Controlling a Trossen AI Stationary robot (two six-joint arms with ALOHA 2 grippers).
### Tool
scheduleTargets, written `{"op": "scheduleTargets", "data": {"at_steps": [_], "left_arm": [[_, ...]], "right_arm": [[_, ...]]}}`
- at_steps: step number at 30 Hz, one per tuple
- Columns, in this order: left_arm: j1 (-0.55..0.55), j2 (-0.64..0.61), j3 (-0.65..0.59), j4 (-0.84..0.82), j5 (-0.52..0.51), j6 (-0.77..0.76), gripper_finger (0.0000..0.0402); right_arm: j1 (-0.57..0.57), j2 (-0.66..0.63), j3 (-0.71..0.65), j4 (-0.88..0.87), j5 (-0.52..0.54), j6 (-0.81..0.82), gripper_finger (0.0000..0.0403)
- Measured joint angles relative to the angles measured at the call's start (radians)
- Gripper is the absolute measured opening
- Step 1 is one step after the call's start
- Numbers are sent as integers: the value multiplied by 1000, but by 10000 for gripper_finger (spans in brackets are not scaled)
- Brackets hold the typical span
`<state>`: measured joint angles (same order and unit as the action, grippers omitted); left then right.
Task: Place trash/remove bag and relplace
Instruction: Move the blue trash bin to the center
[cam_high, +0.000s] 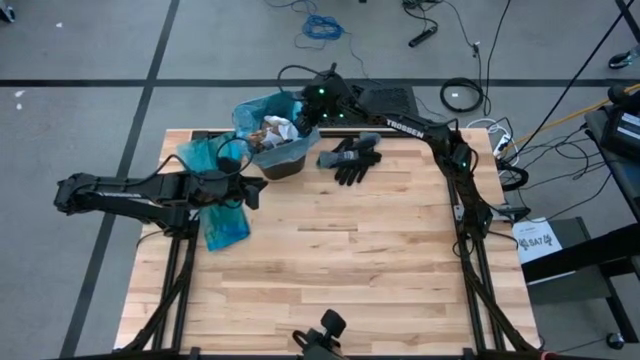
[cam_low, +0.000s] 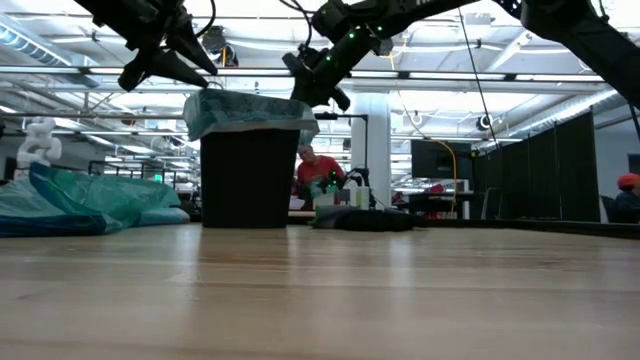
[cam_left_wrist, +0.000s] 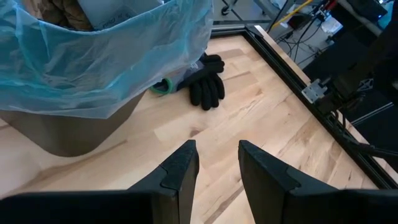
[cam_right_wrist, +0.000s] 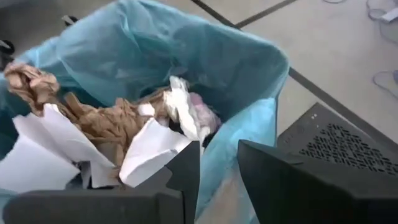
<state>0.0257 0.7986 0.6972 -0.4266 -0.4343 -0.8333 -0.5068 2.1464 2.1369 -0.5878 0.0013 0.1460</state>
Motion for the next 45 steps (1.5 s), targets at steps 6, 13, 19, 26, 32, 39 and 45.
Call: {"op": "scheduleTargets", "data": {"at_steps": [6,13,19,26,32,39,45], "left_arm": [[0,0,0,-1,0,0,120],[0,0,0,-4,0,1,120],[0,-1,0,1,5,2,120],[0,-51,31,-1,-11,93,120],[0,-74,46,-11,-11,142,120],[0,-117,46,-81,72,137,120],[0,-128,46,-119,164,141,120]], "right_arm": [[-4,24,3,-20,-4,8,103],[-3,40,6,-49,-2,20,60],[13,25,0,-106,3,-29,6],[42,-42,-1,-236,37,-91,1],[87,-103,-1,-422,26,-74,0],[156,-127,0,-576,114,79,0],[280,-151,0,-605,223,227,0]]}}
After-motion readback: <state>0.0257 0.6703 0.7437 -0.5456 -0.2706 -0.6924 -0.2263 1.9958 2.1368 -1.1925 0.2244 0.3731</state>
